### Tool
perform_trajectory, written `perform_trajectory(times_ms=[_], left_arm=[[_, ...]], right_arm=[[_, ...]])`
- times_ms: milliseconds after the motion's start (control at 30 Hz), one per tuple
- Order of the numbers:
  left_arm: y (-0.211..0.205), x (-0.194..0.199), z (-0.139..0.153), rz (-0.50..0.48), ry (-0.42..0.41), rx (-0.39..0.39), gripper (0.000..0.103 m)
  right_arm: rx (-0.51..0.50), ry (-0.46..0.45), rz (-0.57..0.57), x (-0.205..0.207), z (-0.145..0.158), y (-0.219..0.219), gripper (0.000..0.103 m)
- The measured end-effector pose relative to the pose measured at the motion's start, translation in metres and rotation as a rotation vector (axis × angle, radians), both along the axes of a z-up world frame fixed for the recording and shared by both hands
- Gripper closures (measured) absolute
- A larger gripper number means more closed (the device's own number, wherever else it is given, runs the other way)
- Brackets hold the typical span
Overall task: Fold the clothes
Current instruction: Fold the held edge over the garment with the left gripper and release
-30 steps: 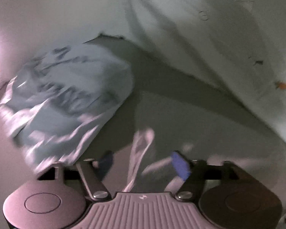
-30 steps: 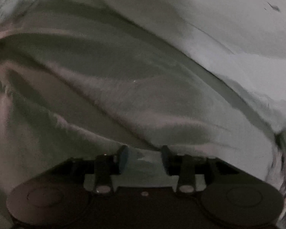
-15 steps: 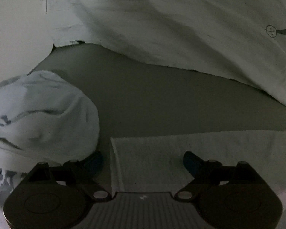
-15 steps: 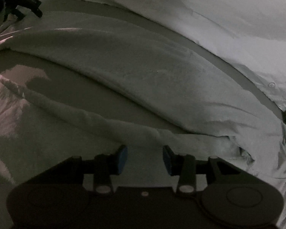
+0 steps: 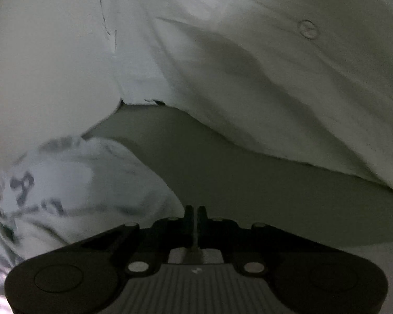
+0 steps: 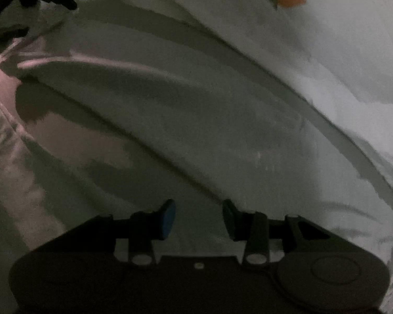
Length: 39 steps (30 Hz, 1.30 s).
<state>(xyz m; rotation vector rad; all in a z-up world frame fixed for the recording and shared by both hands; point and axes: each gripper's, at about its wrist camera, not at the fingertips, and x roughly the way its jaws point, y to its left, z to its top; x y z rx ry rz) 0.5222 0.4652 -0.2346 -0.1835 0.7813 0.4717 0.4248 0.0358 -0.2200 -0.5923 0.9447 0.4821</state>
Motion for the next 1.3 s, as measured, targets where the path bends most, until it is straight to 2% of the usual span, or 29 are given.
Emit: perform_trajectory(times_ms=[67, 133, 267, 400, 500, 567, 667, 767, 967, 1167, 1233, 1267, 1300], left_arm=[[0.001, 0.003, -0.001, -0.011, 0.035, 0.015, 0.1], [-0.003, -0.004, -0.001, -0.062, 0.035, -0.017, 0.096], [-0.016, -0.026, -0.006, -0.167, 0.025, -0.074, 0.075], [-0.019, -0.034, -0.019, -0.2, 0.047, -0.089, 0.069], [-0.017, -0.034, -0.024, -0.204, 0.024, -0.117, 0.062], [-0.018, -0.033, -0.025, -0.192, 0.006, -0.118, 0.065], [-0.021, -0.026, -0.028, -0.141, 0.001, -0.069, 0.101], [-0.029, -0.023, -0.022, -0.104, 0.019, -0.022, 0.102], [-0.021, -0.001, -0.005, -0.06, -0.004, 0.02, 0.102], [-0.016, 0.016, -0.027, -0.038, 0.072, 0.134, 0.1], [-0.018, 0.011, -0.02, -0.053, 0.068, 0.115, 0.098], [-0.019, 0.008, -0.016, -0.06, 0.063, 0.099, 0.097], [-0.021, 0.004, -0.011, -0.068, 0.052, 0.078, 0.09]], right_arm=[[0.012, -0.001, 0.003, 0.001, 0.002, 0.001, 0.062], [0.009, -0.004, 0.0, 0.001, 0.0, -0.001, 0.06], [0.02, 0.018, -0.039, -0.003, -0.006, -0.004, 0.057], [0.015, 0.038, -0.032, -0.007, -0.012, 0.001, 0.057], [-0.002, 0.03, -0.006, -0.01, -0.015, 0.007, 0.057], [-0.011, 0.03, 0.003, -0.01, -0.016, 0.009, 0.057], [-0.024, 0.035, 0.013, -0.012, -0.017, 0.011, 0.057], [-0.045, 0.025, 0.02, -0.013, -0.016, 0.016, 0.057], [-0.053, 0.009, -0.001, -0.012, -0.015, 0.018, 0.057], [-0.048, -0.01, -0.041, -0.01, -0.011, 0.015, 0.055], [-0.04, -0.013, -0.069, -0.01, -0.009, 0.011, 0.053], [-0.032, -0.015, -0.086, -0.01, -0.007, 0.008, 0.049], [-0.022, -0.018, -0.105, -0.01, -0.005, 0.004, 0.046]])
